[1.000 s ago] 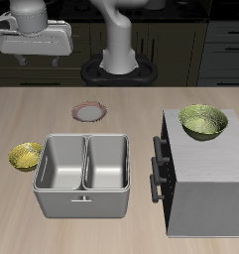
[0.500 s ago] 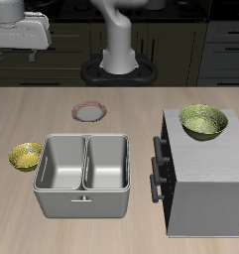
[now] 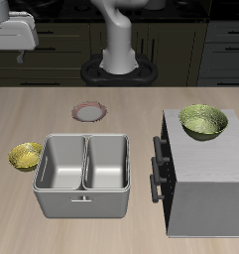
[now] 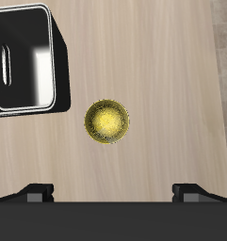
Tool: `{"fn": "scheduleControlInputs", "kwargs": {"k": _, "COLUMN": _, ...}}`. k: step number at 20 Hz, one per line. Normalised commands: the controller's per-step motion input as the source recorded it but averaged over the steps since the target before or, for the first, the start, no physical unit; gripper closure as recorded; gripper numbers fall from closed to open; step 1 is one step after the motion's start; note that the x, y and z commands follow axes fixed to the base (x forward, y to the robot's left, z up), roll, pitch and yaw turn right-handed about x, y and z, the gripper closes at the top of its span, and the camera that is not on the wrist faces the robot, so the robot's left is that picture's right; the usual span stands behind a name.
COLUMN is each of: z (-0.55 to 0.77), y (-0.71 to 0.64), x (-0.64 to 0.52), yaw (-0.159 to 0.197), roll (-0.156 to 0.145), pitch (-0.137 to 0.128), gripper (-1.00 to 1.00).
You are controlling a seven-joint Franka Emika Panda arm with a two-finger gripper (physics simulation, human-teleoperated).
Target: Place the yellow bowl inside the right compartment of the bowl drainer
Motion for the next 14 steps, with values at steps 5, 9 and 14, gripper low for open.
{"fn": "scheduleControlInputs", "kwargs": {"k": 5, "z": 0.12, "y": -0.22, "x": 0.17, "yaw": 0.007, "roll": 0.002, "pitch": -0.018, "gripper": -1.00}}
{"fn": "scheduleControlInputs", "kwargs": {"k": 9, "z": 0.07, "y": -0.33, "x": 0.14, "yaw": 0.029, "roll": -0.029, "pitch": -0.025, "gripper": -1.00}}
{"fn": "scheduleControlInputs", "kwargs": {"k": 14, "z": 0.09, "y": -0.23, "x": 0.14, "yaw": 0.004, "roll": 0.007, "pitch": -0.017, "gripper": -1.00}}
